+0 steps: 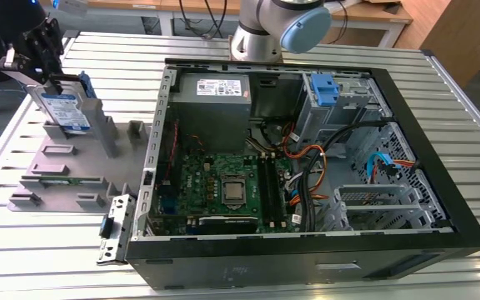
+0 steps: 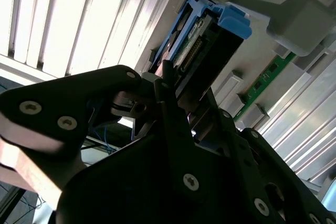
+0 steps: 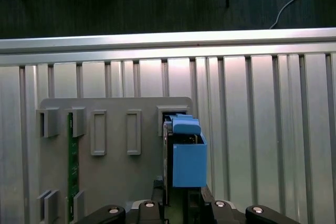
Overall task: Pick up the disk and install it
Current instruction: 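Pick up the disk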
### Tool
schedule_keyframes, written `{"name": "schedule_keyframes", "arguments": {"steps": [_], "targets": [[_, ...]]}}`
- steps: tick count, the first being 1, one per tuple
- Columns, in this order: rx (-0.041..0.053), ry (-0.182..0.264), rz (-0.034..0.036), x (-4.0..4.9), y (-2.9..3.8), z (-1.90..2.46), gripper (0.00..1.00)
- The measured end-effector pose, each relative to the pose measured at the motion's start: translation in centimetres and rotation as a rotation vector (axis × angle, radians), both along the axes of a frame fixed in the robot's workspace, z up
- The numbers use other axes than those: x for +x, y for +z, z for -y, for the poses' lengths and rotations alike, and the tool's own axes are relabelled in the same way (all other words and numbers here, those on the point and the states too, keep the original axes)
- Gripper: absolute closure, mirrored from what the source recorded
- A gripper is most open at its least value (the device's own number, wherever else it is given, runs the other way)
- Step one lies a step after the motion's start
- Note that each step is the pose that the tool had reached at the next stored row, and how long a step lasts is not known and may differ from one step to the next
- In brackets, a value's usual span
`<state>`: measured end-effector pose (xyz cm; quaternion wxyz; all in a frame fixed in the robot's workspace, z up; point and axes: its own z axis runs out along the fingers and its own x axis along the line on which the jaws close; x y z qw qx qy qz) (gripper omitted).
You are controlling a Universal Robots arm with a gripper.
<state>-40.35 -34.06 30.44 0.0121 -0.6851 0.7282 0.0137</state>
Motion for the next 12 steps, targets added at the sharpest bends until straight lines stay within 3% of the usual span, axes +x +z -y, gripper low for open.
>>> {"name": "schedule_keyframes", "arguments": {"steps": [12], "targets": [[0.0000, 0.000, 0.0000, 0.00, 0.89, 0.00, 0.65]]}}
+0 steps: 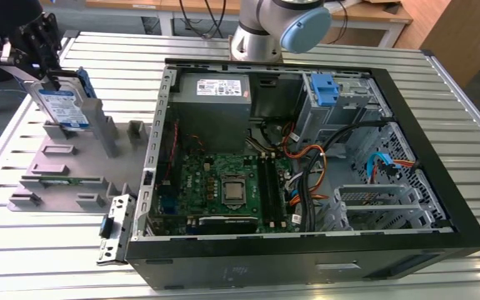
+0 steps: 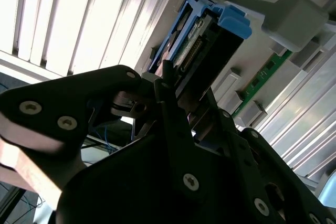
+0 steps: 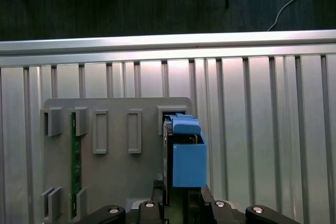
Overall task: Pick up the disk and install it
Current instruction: 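Pick up the disk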
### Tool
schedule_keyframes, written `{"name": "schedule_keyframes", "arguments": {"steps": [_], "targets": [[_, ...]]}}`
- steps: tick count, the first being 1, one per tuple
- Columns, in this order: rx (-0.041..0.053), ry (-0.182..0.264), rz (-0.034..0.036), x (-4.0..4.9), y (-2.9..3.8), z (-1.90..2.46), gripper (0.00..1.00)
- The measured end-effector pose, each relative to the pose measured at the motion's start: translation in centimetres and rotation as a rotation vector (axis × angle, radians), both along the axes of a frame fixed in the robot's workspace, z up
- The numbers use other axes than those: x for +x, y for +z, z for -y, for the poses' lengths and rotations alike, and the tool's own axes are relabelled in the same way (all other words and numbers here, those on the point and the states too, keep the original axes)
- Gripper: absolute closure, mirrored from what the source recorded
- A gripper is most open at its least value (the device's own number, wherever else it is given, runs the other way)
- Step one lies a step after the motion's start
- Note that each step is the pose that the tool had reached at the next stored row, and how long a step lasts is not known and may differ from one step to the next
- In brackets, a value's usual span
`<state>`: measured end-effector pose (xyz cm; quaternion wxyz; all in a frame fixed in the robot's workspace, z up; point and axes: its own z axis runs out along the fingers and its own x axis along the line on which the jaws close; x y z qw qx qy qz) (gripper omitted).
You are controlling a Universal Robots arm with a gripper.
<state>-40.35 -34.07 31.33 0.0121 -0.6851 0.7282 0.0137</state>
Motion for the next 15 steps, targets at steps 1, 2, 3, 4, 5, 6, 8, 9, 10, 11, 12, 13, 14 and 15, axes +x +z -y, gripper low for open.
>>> {"name": "schedule_keyframes", "arguments": {"steps": [1, 2, 3, 4, 5, 6, 8, 9, 10, 11, 12, 13, 14, 15], "targets": [[0.0000, 0.000, 0.0001, 0.00, 0.00, 0.00, 0.65], [0.0000, 0.000, 0.0000, 0.00, 0.01, 0.00, 0.65], [0.0000, 0.000, 0.0000, 0.00, 0.01, 0.00, 0.65], [0.0000, 0.000, 0.0000, 0.00, 0.01, 0.00, 0.65], [0.0000, 0.000, 0.0001, 0.00, 0.01, 0.00, 0.65], [0.0000, 0.000, 0.0000, 0.00, 0.01, 0.00, 0.65], [0.0000, 0.000, 0.0000, 0.00, 0.01, 0.00, 0.65], [0.0000, 0.000, 0.0000, 0.00, 0.01, 0.00, 0.65], [0.0000, 0.000, 0.0000, 0.00, 0.03, 0.00, 0.65], [-0.0003, 0.000, -0.0006, 0.00, 0.11, 0.00, 0.65], [-0.0002, 0.000, -0.0004, 0.00, 0.21, 0.00, 0.65], [0.0000, 0.000, 0.0000, 0.00, 0.33, 0.00, 0.65], [-0.0001, 0.000, -0.0001, 0.00, 0.49, 0.00, 0.65], [-0.0001, 0.000, -0.0001, 0.00, 0.65, 0.00, 0.65]]}}
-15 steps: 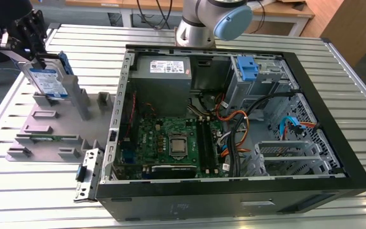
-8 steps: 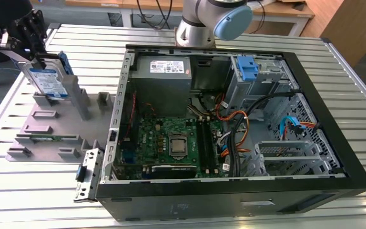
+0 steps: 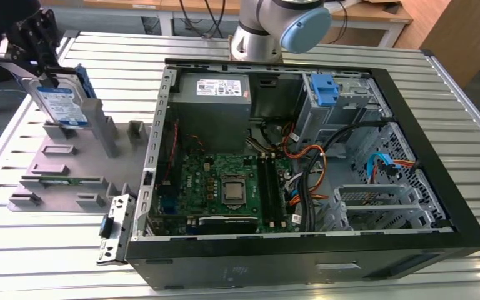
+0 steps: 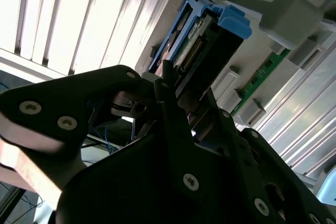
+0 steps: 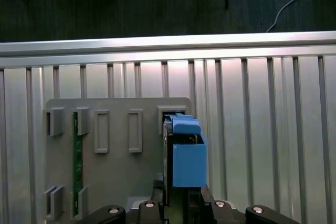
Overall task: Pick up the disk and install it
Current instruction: 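Pick up the disk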
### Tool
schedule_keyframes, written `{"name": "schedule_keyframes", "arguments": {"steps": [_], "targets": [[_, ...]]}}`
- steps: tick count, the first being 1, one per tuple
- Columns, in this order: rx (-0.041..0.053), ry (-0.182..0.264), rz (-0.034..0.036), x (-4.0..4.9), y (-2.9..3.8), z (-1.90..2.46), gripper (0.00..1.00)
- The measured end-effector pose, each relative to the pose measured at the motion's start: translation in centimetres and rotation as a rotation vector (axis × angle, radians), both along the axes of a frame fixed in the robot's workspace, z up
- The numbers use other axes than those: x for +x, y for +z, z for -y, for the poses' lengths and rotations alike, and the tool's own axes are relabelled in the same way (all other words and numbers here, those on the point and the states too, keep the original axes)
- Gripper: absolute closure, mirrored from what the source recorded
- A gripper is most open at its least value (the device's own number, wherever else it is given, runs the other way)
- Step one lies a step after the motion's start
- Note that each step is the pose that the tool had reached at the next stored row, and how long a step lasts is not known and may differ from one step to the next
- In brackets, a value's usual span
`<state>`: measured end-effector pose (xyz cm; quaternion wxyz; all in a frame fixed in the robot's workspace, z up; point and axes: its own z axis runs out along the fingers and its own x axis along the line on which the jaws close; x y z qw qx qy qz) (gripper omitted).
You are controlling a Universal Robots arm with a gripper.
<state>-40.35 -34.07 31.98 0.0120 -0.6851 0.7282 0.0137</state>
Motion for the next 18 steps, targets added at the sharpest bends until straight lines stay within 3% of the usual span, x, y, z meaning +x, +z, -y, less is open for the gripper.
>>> {"name": "schedule_keyframes", "arguments": {"steps": [12, 18], "targets": [[0.0002, 0.000, 0.0001, 0.00, 1.94, 0.00, 0.65], [0.0016, 0.000, 0.0001, 0.00, 1.95, 0.00, 0.65]]}}
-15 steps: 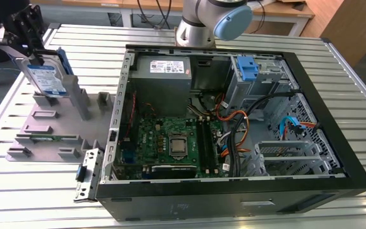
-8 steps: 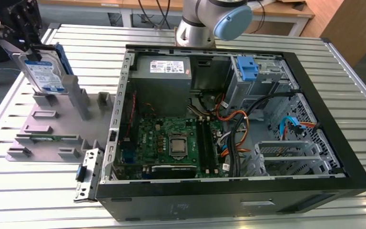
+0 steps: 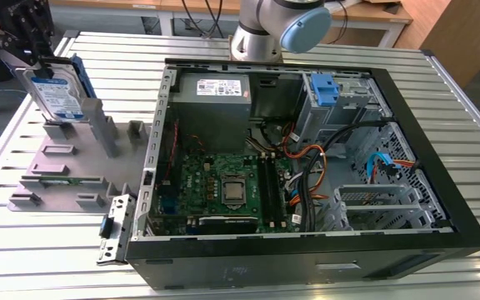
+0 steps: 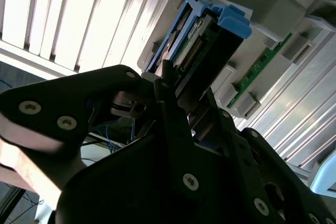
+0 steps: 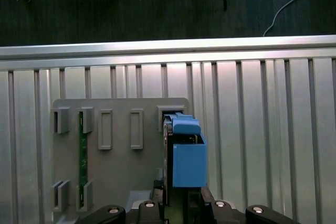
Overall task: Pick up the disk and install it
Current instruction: 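Pick up the disk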
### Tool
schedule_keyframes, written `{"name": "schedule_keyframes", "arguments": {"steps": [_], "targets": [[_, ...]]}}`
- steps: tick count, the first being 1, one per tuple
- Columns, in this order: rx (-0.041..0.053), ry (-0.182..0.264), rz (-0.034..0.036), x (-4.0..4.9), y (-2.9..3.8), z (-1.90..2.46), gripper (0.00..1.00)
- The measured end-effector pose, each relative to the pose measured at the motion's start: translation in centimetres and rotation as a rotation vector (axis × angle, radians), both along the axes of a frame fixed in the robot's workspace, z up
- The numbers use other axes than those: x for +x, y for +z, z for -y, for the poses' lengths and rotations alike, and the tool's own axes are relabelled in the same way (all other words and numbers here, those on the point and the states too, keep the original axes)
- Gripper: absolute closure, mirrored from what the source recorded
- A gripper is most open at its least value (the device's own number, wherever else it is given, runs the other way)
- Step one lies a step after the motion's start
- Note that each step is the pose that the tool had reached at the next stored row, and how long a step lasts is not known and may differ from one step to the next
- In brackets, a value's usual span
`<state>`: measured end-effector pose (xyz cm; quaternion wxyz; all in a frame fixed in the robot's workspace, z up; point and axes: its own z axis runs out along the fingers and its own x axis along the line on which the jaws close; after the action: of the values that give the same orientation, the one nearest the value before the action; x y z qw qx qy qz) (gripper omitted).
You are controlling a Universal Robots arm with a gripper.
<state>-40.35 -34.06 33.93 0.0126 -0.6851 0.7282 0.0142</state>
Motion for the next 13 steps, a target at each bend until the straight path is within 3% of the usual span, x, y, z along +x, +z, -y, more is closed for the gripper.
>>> {"name": "schedule_keyframes", "arguments": {"steps": [9, 13], "targets": [[0.0007, 0.000, -0.0001, -0.01, 0.05, 0.00, 0.65], [0.0007, 0.000, -0.0001, 0.00, 0.64, 0.00, 0.65]]}}
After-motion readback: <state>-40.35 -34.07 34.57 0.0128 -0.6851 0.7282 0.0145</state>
